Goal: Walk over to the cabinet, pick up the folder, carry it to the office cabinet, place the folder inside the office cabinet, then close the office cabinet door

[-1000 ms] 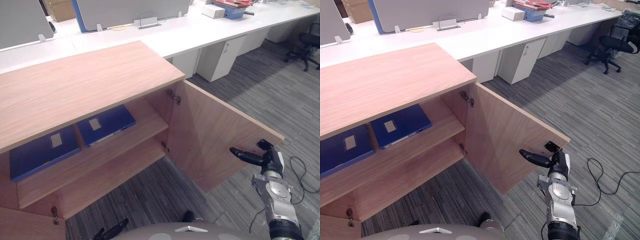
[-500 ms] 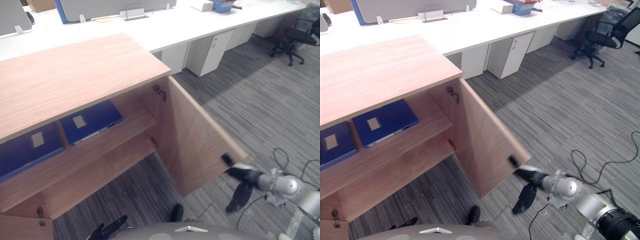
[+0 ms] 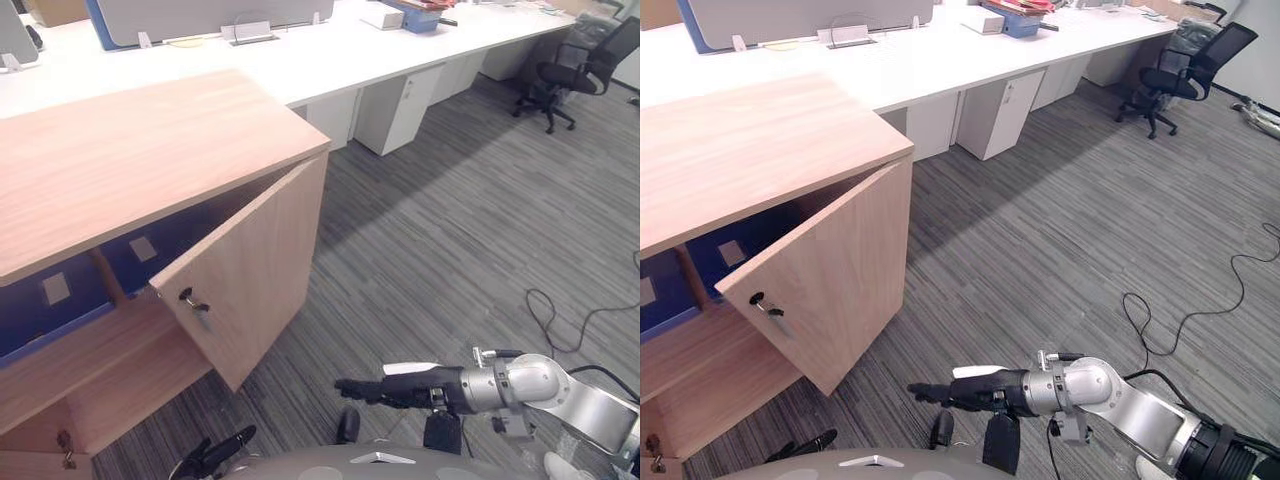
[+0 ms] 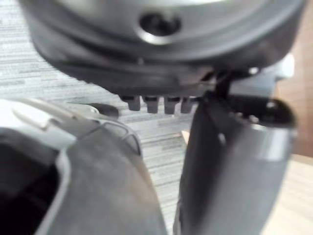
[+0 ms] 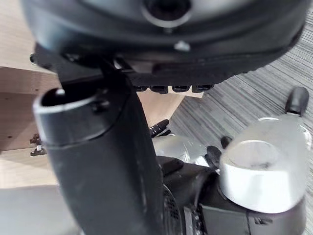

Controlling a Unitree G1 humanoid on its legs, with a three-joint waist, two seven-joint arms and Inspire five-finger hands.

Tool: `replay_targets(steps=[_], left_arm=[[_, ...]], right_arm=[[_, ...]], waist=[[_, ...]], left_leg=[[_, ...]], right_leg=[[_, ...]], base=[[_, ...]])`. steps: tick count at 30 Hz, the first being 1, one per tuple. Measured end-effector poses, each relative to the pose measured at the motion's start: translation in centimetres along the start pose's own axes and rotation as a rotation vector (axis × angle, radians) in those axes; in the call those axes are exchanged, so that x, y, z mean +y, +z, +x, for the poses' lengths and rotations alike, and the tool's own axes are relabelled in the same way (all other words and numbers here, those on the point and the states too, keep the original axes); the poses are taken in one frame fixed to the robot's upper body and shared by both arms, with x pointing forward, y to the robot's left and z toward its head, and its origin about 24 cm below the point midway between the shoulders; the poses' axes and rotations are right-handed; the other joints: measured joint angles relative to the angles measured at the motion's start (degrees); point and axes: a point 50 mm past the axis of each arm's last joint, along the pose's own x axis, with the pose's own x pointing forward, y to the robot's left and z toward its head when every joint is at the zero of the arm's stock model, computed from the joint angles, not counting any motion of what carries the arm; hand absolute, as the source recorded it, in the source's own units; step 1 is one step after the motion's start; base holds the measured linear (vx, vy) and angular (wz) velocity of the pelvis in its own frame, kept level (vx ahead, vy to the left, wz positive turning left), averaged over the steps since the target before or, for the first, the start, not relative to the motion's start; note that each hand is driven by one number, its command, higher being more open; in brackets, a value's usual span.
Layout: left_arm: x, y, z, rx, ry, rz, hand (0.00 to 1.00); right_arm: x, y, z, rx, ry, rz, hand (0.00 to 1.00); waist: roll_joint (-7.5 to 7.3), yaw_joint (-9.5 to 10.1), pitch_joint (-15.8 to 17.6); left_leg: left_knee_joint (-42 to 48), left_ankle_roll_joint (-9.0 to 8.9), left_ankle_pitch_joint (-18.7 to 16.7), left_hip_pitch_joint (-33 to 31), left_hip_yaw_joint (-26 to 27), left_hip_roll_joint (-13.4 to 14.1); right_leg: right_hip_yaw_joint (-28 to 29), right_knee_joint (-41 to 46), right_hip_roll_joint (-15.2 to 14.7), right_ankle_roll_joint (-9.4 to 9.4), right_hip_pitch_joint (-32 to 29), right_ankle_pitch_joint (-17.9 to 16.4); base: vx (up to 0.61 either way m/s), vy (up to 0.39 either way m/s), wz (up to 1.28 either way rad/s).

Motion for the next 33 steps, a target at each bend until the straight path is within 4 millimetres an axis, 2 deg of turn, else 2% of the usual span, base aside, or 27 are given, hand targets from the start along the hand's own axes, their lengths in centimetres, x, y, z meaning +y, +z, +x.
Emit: replay_targets(steps=[3,5,10,13,14,15,16,17,19,20,21,22,23,25,27,28,29,31,32,33], left_arm=[[0.0,-0.5,-0.1,0.01,0.011,-0.018,1.0],[0.0,-0.5,-0.1,0.009,0.018,-0.029,1.0],[0.1,-0.9,-0.2,0.015,0.029,-0.047,1.0],[-0.1,-1.0,-0.1,0.019,0.024,-0.041,1.0],[-0.2,-1.2,-0.2,0.026,0.018,-0.024,1.0],[-0.3,-1.2,-0.2,0.028,0.015,-0.008,1.0],[-0.7,-1.3,-0.1,0.031,0.0,0.019,1.0],[-0.9,-1.3,-0.1,0.033,-0.008,0.031,1.0],[-1.6,-1.6,-0.1,0.045,-0.035,0.071,1.0],[-1.9,-1.8,-0.1,0.051,-0.046,0.091,1.0],[-2.1,-1.9,-0.1,0.056,-0.052,0.108,1.0],[-2.2,-1.9,-0.1,0.058,-0.054,0.12,1.0],[-2.2,-2.0,-0.1,0.059,-0.054,0.136,1.0],[-1.8,-2.1,-0.3,0.054,-0.039,0.143,1.0],[-1.5,-1.6,-0.3,0.037,-0.03,0.16,1.0],[-1.7,-0.9,-0.1,0.018,-0.028,0.198,1.0],[-1.5,-0.3,0.0,0.001,-0.021,0.226,1.0],[-2.1,1.2,0.3,-0.033,-0.016,0.268,1.0],[-2.2,1.5,0.4,-0.041,-0.017,0.278,1.0],[-2.2,1.4,0.4,-0.039,-0.01,0.285,1.0]], right_arm=[[-0.8,1.4,1.6,-0.104,-0.047,-0.013,1.0],[-1.0,1.4,2.4,-0.118,-0.055,-0.007,1.0],[-0.4,-1.8,4.1,-0.038,-0.063,0.093,1.0],[0.8,-5.2,5.3,0.056,-0.12,0.193,1.0],[1.4,-7.4,6.1,0.113,-0.186,0.271,1.0],[1.6,-8.2,6.4,0.138,-0.222,0.306,1.0],[1.9,-10.1,6.8,0.191,-0.311,0.391,1.0],[2.0,-11.0,6.9,0.221,-0.359,0.439,1.0],[2.9,-14.6,6.7,0.342,-0.555,0.643,1.0],[4.1,-16.5,6.4,0.419,-0.67,0.781,1.0],[5.6,-18.1,5.9,0.511,-0.775,0.914,1.0],[6.4,-18.7,5.7,0.549,-0.816,0.978,1.0],[7.9,-19.5,5.6,0.611,-0.881,1.085,1.0],[9.7,-20.0,5.7,0.657,-0.943,1.234,1.0],[10.6,-20.1,5.9,0.682,-1.005,1.318,1.0],[10.9,-20.0,6.2,0.688,-1.042,1.364,1.0],[11.2,-19.9,6.6,0.687,-1.065,1.396,1.0],[11.5,-19.5,7.3,0.653,-1.123,1.505,1.0],[12.2,-19.5,7.4,0.652,-1.142,1.557,1.0],[12.6,-19.4,7.6,0.649,-1.144,1.579,1.0]], waist=[[0.25,0.41,-0.1],[0.39,1.16,-0.2],[0.5,1.74,-0.3],[1.12,2.25,-0.3],[1.8,2.45,-0.7],[1.97,2.54,-0.8],[2.76,2.36,-0.8],[3.22,2.27,-1.0],[4.82,2.16,-1.4],[5.06,2.16,-1.6],[5.78,2.19,-2.1],[6.25,2.2,-2.2],[6.9,2.26,-2.1],[6.64,2.32,-1.9],[6.03,2.5,-1.6],[5.82,2.29,-1.5],[5.03,1.7,-1.5],[3.54,0.6,-1.0],[3.13,0.82,-0.8],[3.02,1.09,-0.9]], left_leg=[[0.1,0.05,0.0,-0.4,-0.7,-0.2],[0.1,0.16,0.1,-0.7,-1.4,-0.3],[0.3,0.82,0.3,-2.1,-5.4,-1.0],[0.3,1.19,0.6,-2.6,-8.3,-1.6],[0.1,1.42,0.7,-2.8,-9.6,-2.0],[0.1,1.52,0.8,-2.7,-10.2,-2.2],[0.0,1.73,0.9,-2.8,-11.8,-2.6],[0.0,1.84,0.9,-2.8,-12.6,-2.8],[0.0,2.69,1.1,-2.8,-16.1,-3.9],[0.1,3.28,1.1,-2.5,-18.6,-4.7],[0.4,3.7,0.7,-2.5,-21.5,-5.6],[0.8,3.89,0.6,-2.5,-22.8,-5.8],[1.6,4.52,0.4,-2.6,-25.4,-6.3],[2.3,5.13,0.5,-2.8,-29.0,-7.3],[3.4,5.73,0.8,-3.9,-32.7,-7.9],[4.1,6.33,1.2,-5.0,-35.9,-8.1],[4.4,6.33,1.5,-6.4,-38.5,-8.1],[5.2,5.54,2.8,-9.8,-44.8,-8.8],[5.1,5.17,3.3,-10.2,-46.4,-9.4],[5.2,5.04,3.3,-10.5,-47.3,-9.9]], right_leg=[[-0.4,0.0,-0.3,0.02,0.0,0.0],[-1.1,0.0,-0.6,0.03,0.1,0.0],[-2.8,0.0,-2.0,0.15,0.8,0.0],[-5.1,0.0,-3.3,0.98,2.0,-0.6],[-6.3,0.0,-3.9,1.22,2.5,-0.8],[-6.9,0.2,-4.2,1.57,2.8,-1.0],[-8.3,1.0,-5.0,2.13,3.3,-1.6],[-9.0,1.8,-5.5,2.46,3.4,-2.1],[-11.8,5.9,-7.9,3.39,3.8,-4.3],[-13.9,9.6,-9.8,4.24,4.1,-6.3],[-15.3,14.1,-12.3,4.22,4.2,-7.7],[-15.6,16.2,-13.2,3.97,4.2,-7.9],[-15.1,20.4,-15.0,3.79,4.1,-7.9],[-11.4,24.3,-16.4,2.62,4.0,-7.7],[-6.7,25.8,-16.2,0.32,4.1,-7.4],[-3.2,26.9,-15.5,-1.55,3.5,-8.4],[0.7,26.5,-13.3,-1.96,3.4,-10.9],[7.2,23.2,-7.8,0.01,3.0,-15.6],[7.4,21.8,-7.2,0.28,3.5,-16.6],[8.3,20.4,-7.2,1.9,4.8,-17.0]], base=[[-0.03,0.098,0.11],[-0.02,0.12,0.23],[-0.01,0.106,0.41],[0.0,0.098,0.51],[0.0,0.103,0.41],[0.0,0.107,0.58],[0.0,0.063,0.5],[-0.01,0.086,0.69],[-0.01,0.116,0.86],[0.01,0.136,1.25],[0.02,0.12,1.23],[0.03,0.141,1.25],[0.03,0.124,0.97],[0.06,0.118,1.09],[0.08,0.051,1.09],[0.06,-0.034,1.2],[0.04,-0.114,1.51],[0.07,-0.209,1.56],[0.07,-0.185,1.16],[0.07,-0.179,0.82]])
